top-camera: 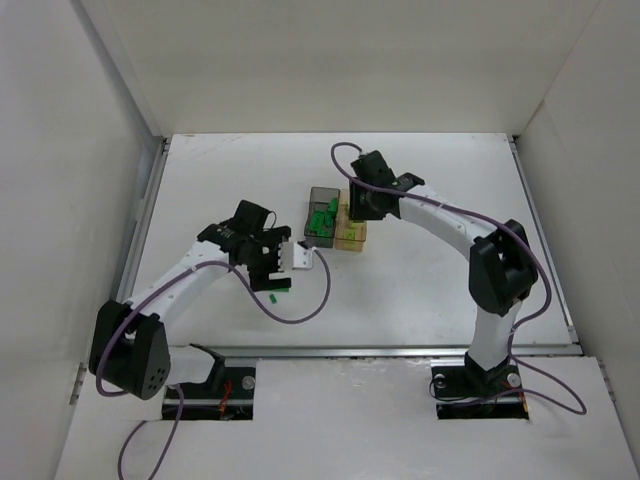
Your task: Sort the legos into containers by color
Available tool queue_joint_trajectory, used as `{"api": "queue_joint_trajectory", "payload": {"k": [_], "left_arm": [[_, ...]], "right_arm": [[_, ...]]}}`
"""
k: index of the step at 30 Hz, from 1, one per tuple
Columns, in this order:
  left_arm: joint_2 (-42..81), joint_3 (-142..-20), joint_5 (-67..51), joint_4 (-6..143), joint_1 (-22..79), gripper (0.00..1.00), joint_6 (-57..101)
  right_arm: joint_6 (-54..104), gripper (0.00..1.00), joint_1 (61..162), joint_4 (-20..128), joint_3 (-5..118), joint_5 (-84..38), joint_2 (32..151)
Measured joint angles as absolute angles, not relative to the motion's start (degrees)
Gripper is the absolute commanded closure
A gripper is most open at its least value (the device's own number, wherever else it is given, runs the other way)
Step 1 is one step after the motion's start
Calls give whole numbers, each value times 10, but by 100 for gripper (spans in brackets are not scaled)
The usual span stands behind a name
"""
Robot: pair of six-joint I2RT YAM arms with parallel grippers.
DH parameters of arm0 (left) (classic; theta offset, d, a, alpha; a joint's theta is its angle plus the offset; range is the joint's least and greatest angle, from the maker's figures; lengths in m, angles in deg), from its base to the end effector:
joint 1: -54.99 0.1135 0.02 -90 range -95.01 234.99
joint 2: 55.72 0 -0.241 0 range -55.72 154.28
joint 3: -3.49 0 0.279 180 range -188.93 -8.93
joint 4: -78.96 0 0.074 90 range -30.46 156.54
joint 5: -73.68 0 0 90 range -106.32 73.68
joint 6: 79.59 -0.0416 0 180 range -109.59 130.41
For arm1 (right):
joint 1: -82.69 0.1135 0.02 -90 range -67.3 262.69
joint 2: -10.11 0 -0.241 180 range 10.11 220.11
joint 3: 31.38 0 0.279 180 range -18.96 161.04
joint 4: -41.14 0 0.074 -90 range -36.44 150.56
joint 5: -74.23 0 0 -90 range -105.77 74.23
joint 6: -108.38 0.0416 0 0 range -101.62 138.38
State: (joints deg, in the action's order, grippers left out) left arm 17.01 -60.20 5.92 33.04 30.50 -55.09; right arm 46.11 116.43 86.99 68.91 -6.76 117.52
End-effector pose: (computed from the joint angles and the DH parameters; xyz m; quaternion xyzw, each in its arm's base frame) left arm 0.2561 -0.1340 0.2077 0.7026 0.6207 -0.0688 0.3411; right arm 0.3681 0.2380 0.2170 -0.0246 0.9453 0.0978 0.3102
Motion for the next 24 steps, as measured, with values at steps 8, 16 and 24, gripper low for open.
{"api": "queue_joint_trajectory", "payload": {"k": [8, 16, 24], "left_arm": [[222, -604, 58, 291, 303, 13, -696], [230, -597, 60, 299, 303, 13, -767], [259, -593, 90, 312, 299, 15, -708]], "right_arm": [[448, 29, 1164, 873, 703, -92, 1175], [436, 29, 1178, 869, 694, -103, 1140], [444, 29, 1182, 851, 619, -103, 1048]]}}
